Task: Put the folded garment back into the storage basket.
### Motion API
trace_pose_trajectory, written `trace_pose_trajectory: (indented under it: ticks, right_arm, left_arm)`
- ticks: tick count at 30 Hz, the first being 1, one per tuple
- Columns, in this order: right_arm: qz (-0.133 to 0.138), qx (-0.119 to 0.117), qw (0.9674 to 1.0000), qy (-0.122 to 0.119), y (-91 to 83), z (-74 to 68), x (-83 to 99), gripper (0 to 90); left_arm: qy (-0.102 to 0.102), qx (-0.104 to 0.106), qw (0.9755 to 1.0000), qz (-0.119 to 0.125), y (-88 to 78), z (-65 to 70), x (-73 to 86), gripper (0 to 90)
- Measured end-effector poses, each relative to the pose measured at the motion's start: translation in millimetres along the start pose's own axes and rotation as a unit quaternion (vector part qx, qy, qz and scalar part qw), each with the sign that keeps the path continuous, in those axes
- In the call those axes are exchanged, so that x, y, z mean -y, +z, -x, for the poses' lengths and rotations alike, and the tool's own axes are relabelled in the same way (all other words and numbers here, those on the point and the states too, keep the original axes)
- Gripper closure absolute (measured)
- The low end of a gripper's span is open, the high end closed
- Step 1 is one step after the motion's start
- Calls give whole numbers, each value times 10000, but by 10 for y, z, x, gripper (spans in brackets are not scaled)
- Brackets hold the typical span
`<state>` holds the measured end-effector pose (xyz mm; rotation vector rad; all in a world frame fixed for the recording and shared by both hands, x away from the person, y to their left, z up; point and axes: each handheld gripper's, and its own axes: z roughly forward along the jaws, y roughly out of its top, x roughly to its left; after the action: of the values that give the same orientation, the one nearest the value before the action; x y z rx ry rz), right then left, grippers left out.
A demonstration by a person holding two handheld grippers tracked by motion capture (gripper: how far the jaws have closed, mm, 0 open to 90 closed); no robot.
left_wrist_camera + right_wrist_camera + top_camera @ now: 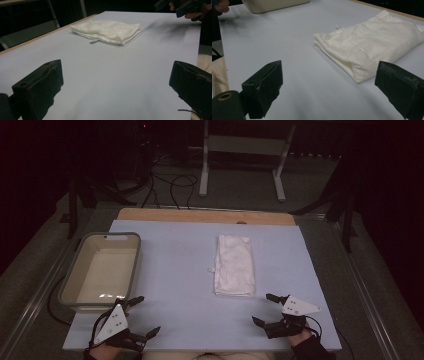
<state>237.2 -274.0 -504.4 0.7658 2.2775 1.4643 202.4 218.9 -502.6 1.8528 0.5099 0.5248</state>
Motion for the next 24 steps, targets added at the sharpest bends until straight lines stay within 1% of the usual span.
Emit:
trace_pose_trajectory:
  ticks: [5, 9, 10, 11, 13, 15, 17, 19, 21, 24]
  right_arm:
    - [25, -23, 10000, 16, -7, -8, -11, 76]
    - [-4, -18, 10000, -37, 10, -29, -25, 73]
    - [-77, -76, 9999, -22, 27, -41, -34, 73]
    - [-106, -59, 9999, -56, 33, -50, -37, 73]
    - [-112, -94, 9999, -63, 40, -57, -43, 73]
    - [-78, -139, 9999, -3, 43, -60, -44, 73]
    - [-79, -125, 9999, 2, 33, -57, -47, 73]
    - [-73, -123, 9999, -17, 28, -62, -56, 73]
    - [-121, -161, 9998, -61, 26, -72, -68, 73]
    - [-148, -140, 9997, -115, 23, -99, -97, 73]
  left_arm:
    - [13, -18, 10000, -46, 1, 3, -3, 0]
    - [13, -10, 10000, -54, 0, 6, -8, 0]
    - [17, 4, 10000, -55, -2, 8, -7, 0]
    - [30, 0, 10000, -93, 0, 9, -1, 0]
    - [16, 11, 10000, -96, -3, 6, -6, 0]
    - [14, 17, 10000, -78, -5, 10, -11, 0]
    - [25, 32, 9999, -125, 2, 9, -12, 0]
    - [-12, 67, 9999, -134, 11, 9, -16, 0]
    - [-14, 87, 9999, -142, 14, 14, -27, 0]
    - [-19, 131, 9998, -141, 19, 26, -60, 0]
